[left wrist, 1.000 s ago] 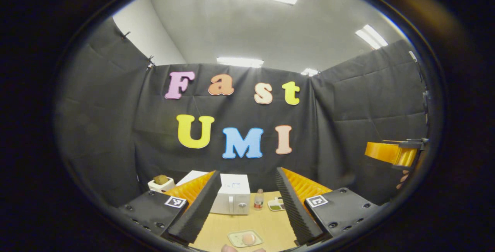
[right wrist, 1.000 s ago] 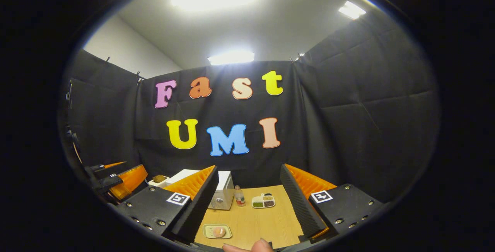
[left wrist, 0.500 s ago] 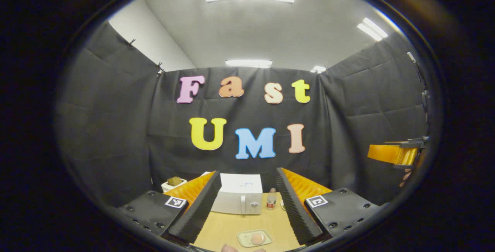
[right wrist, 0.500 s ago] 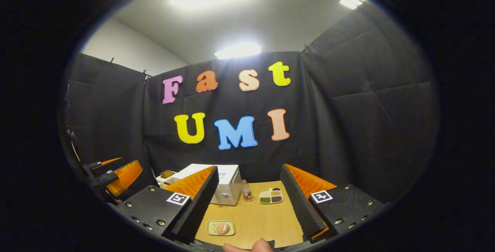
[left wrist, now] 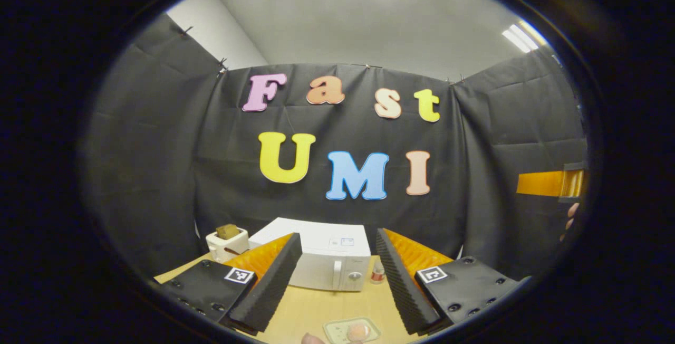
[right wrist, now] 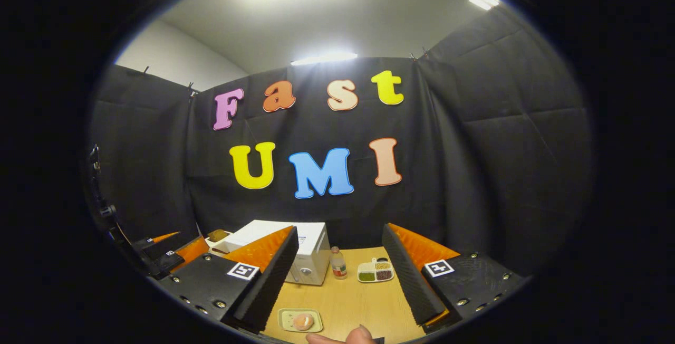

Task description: Open the microwave oven with the left hand, put the food in, and close the microwave oven.

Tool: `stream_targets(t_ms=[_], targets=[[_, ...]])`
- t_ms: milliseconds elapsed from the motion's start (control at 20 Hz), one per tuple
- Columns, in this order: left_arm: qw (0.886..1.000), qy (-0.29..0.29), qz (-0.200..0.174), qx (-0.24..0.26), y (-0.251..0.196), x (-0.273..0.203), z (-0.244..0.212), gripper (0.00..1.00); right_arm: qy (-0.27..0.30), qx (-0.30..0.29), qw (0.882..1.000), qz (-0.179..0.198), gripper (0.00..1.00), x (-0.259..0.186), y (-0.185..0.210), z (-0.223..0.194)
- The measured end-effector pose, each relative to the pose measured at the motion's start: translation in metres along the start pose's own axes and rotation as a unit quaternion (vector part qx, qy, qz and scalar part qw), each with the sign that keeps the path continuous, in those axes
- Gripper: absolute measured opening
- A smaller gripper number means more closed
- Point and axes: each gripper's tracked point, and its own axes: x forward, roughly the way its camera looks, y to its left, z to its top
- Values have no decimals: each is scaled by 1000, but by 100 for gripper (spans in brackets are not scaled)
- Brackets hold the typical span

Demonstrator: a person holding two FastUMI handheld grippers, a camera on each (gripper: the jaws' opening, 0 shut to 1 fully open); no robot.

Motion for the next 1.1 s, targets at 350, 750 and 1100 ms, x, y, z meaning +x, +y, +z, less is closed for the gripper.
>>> stream_targets(t_ms=[350, 750, 1100], targets=[[997, 77, -28, 13, 27, 106, -114, 96, 69, -59, 995, -29, 98, 81, 9, -45], [983, 171, -72, 6, 22, 185, -239, 91, 150, -108, 981, -59, 98, 130, 6, -94], [973, 199, -94, 63, 19, 244, -316, 90, 207, -101, 968, -97, 99, 141, -12, -132]])
